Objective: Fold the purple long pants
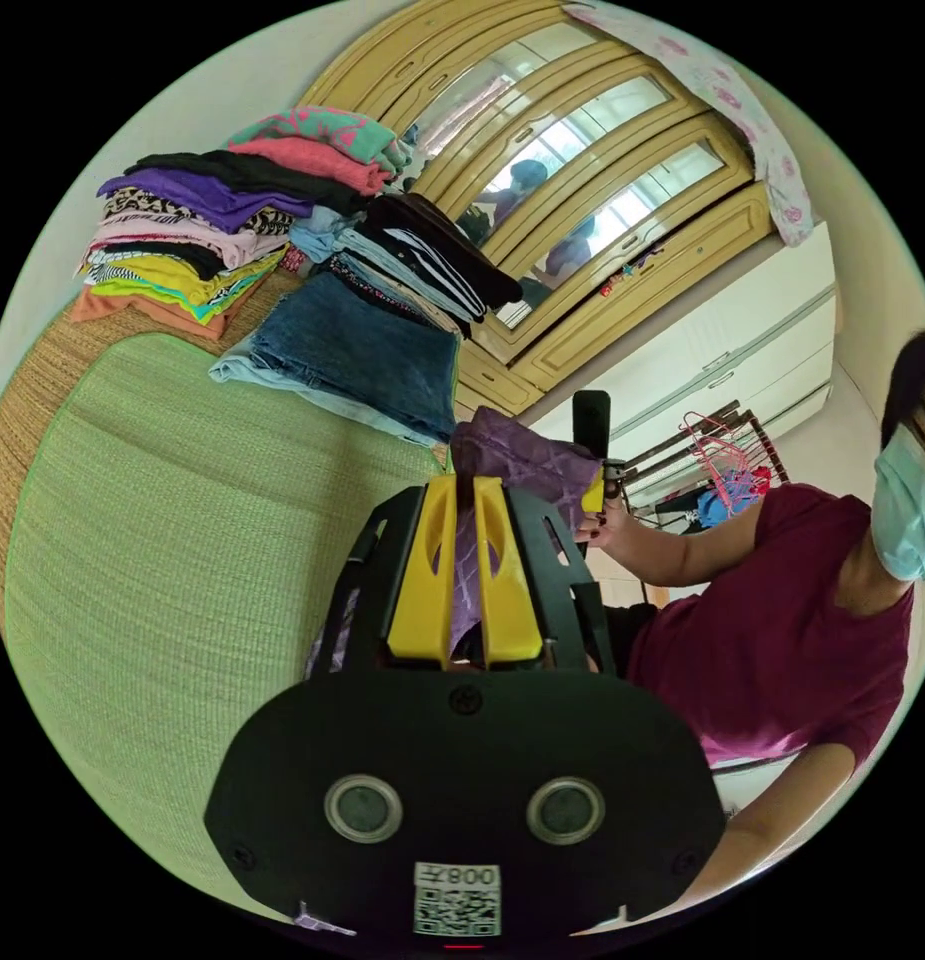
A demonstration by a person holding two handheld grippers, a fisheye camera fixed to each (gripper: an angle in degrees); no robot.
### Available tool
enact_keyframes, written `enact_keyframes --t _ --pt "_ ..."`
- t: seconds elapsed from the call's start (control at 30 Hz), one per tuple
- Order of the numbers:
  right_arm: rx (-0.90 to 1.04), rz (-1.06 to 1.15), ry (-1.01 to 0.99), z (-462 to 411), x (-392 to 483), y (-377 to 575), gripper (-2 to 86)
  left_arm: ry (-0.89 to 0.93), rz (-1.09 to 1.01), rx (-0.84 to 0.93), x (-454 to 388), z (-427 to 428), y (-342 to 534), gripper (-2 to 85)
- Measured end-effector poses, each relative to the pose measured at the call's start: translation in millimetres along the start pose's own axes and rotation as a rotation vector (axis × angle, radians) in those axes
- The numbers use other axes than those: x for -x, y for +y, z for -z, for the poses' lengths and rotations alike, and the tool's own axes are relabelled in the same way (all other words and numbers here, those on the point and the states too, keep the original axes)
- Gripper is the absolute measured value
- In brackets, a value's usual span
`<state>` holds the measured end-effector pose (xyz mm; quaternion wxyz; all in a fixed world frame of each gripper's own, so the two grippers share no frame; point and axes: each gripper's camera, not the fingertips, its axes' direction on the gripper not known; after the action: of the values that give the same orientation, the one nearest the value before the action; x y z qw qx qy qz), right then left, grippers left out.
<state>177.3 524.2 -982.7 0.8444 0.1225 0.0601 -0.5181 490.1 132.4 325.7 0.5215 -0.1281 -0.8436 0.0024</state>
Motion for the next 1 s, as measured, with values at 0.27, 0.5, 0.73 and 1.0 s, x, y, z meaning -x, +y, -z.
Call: enact_keyframes --t 0.27,0.5,0.73,1.0 --pt "0.235 -0.001 -0.096 -212 39 -34 2.2 -0.017 0.1 -0.103 53 11 187 3.1" --pt "0.44 -0.027 -0.143 -420 62 -40 2.1 -0.009 0.249 -0.218 108 6 350 3.2" --pt "0.613 -0.059 -0.061 -584 68 -31 2.2 0.011 0.438 -0.285 176 -33 506 2.9" --pt "0.8 -0.111 0.041 -756 73 -3 2.6 -0.002 0.643 -0.362 222 -82 649 2.3"
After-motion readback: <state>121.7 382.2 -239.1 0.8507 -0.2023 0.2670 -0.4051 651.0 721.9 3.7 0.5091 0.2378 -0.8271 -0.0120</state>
